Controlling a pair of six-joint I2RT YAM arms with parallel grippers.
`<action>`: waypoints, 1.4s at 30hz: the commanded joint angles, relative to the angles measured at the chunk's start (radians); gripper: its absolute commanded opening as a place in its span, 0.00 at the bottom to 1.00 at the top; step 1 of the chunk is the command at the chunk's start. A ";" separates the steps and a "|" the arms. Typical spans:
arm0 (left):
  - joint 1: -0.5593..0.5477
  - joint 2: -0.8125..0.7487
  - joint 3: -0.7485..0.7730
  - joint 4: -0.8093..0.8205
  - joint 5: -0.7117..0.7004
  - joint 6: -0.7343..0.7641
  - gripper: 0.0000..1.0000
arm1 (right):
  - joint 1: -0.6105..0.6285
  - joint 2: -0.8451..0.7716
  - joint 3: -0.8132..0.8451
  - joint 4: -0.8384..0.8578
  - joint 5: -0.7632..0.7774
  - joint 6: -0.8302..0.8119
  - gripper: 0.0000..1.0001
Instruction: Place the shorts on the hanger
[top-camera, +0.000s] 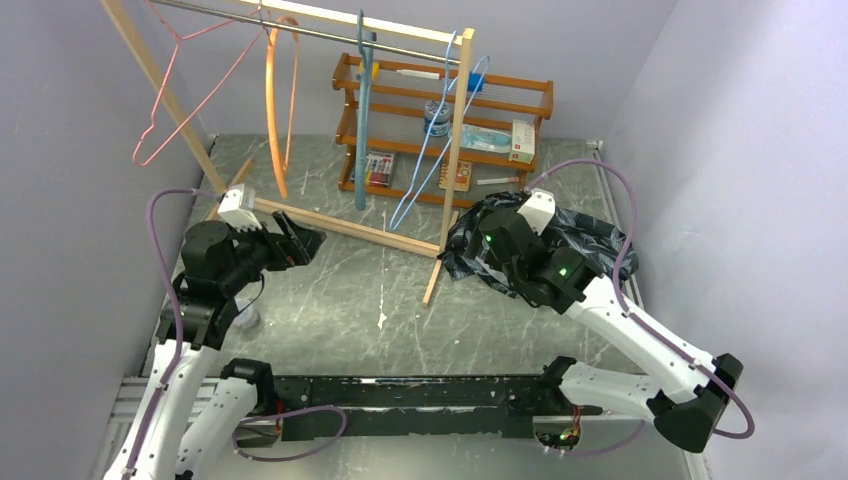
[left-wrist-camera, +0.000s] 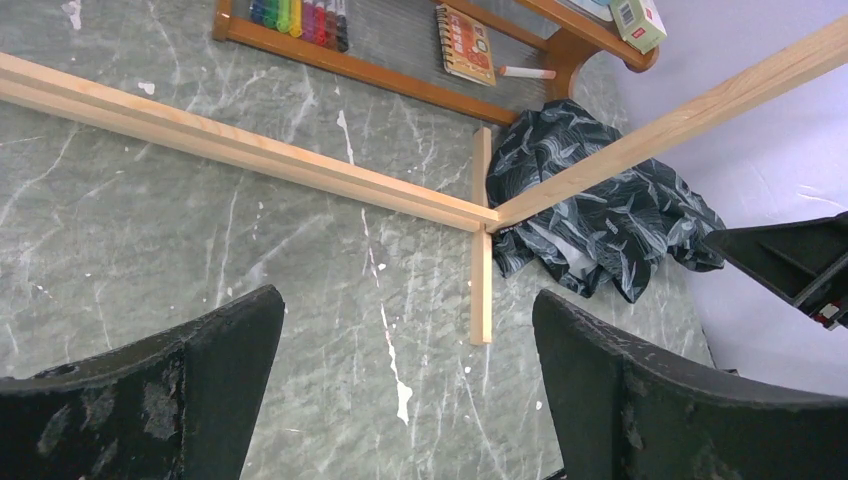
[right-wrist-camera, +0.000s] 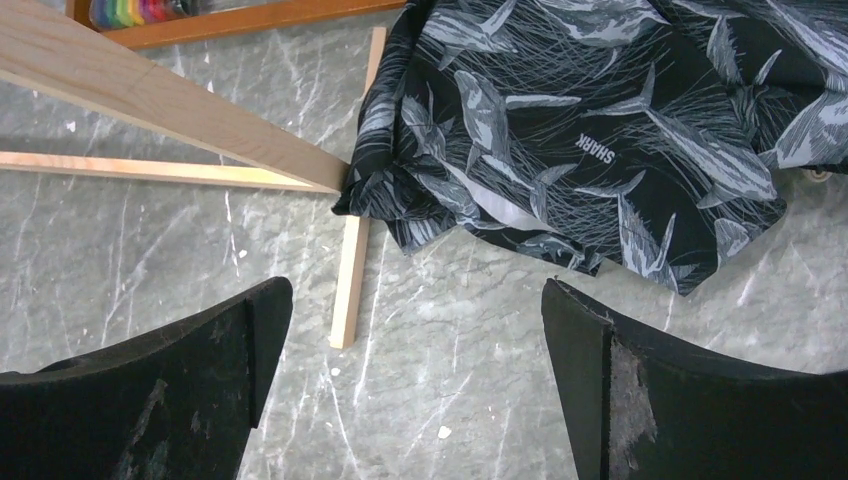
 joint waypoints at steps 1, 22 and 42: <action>0.011 -0.005 0.018 0.049 0.004 0.008 0.99 | 0.007 0.010 0.022 0.009 0.034 0.031 1.00; 0.011 -0.055 -0.085 0.106 -0.055 0.068 0.99 | -0.242 0.210 -0.050 0.143 0.092 -0.014 0.99; 0.011 -0.096 -0.098 0.115 -0.037 0.088 1.00 | -0.618 0.542 -0.197 0.555 -0.306 -0.139 0.91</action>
